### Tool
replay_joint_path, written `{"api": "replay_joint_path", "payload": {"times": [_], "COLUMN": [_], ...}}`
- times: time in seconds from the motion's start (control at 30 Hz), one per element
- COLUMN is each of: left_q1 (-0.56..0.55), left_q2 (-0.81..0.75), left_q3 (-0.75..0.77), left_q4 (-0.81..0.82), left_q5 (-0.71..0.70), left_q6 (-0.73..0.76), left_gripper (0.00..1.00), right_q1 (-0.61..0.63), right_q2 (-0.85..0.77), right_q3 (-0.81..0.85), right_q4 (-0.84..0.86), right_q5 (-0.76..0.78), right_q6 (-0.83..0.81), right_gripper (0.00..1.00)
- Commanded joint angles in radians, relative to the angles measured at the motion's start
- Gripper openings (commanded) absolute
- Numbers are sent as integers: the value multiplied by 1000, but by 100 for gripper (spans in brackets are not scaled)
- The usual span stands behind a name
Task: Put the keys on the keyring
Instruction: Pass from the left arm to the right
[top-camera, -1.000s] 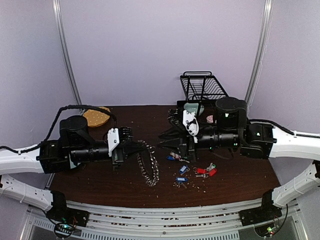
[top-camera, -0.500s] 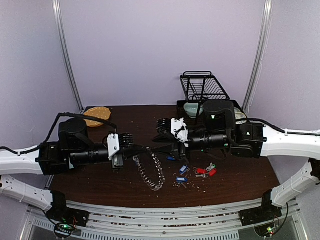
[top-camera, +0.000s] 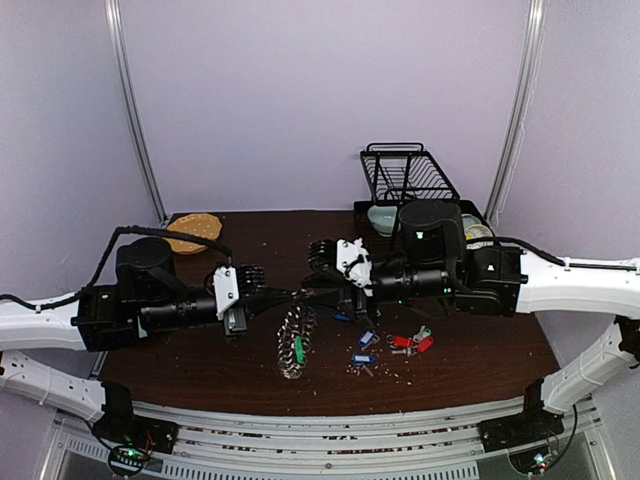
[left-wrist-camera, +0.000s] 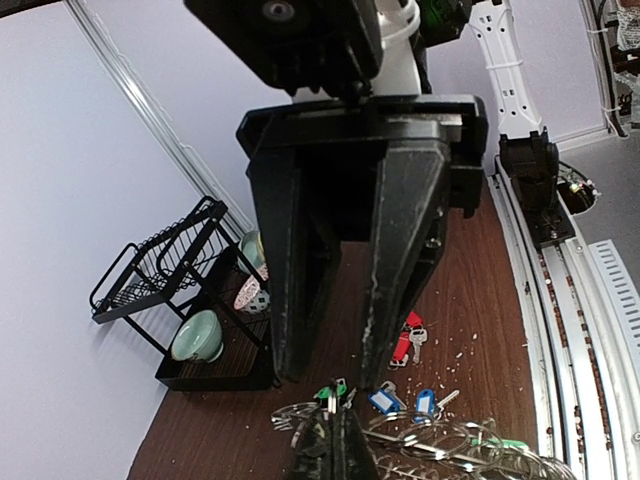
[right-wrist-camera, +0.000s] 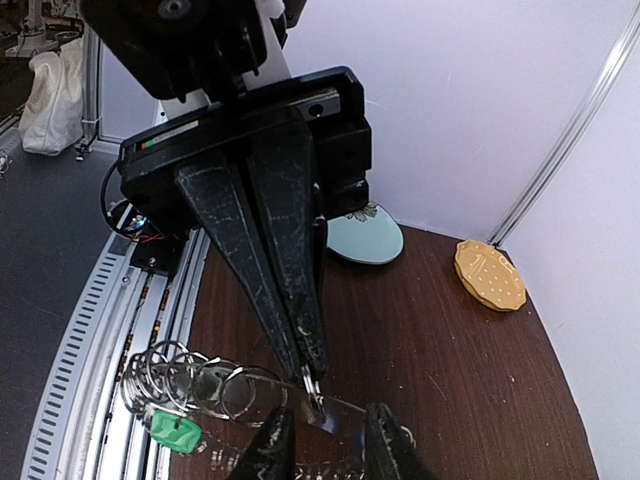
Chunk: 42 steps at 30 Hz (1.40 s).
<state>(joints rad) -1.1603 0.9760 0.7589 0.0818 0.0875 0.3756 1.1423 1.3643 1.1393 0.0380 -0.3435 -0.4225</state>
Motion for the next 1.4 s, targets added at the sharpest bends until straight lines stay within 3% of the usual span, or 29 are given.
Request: {"api": "replay_joint_path", "payload": {"times": [0.0,0.1,0.27,0.43,0.47,0.53,0.57,0.73,0.87,1.23,1.37], "left_q1": [-6,-6,-6,-6,-6,-5,-5,-4,-4,-6,-6], "left_q2": [0,-1,8,0,-6,-26,-38,-77,-51,18,11], "left_q3": [20,22,28,20,12,-16,-41,-87,-75,-40,-44], "left_q4": [81,81,70,92,105,140,158,231,232,292,338], "left_q5": [14,16,36,67,63,46,45,74,142,150,148], "left_q6": [-12,-14,-15,-42,-57,-85,-89,-116,-120,-147,-163], "left_gripper": [0,0,0,0,0,21,27,30,26,20,25], "right_q1": [4,4,5,3,1,-10,-20,-36,-26,-18,-17], "right_q2": [19,29,30,19,7,-27,-41,-58,-55,-43,-48], "right_q3": [34,42,48,26,8,-55,-94,-263,-326,-279,-275], "right_q4": [23,19,25,59,93,213,290,710,859,774,753], "right_q5": [-17,-19,-35,-47,-59,-95,-127,-229,-206,-224,-213], "right_q6": [-18,-22,-22,-6,4,55,97,341,412,381,364], "right_gripper": [25,21,5,0,0,0,0,0,0,0,0]}}
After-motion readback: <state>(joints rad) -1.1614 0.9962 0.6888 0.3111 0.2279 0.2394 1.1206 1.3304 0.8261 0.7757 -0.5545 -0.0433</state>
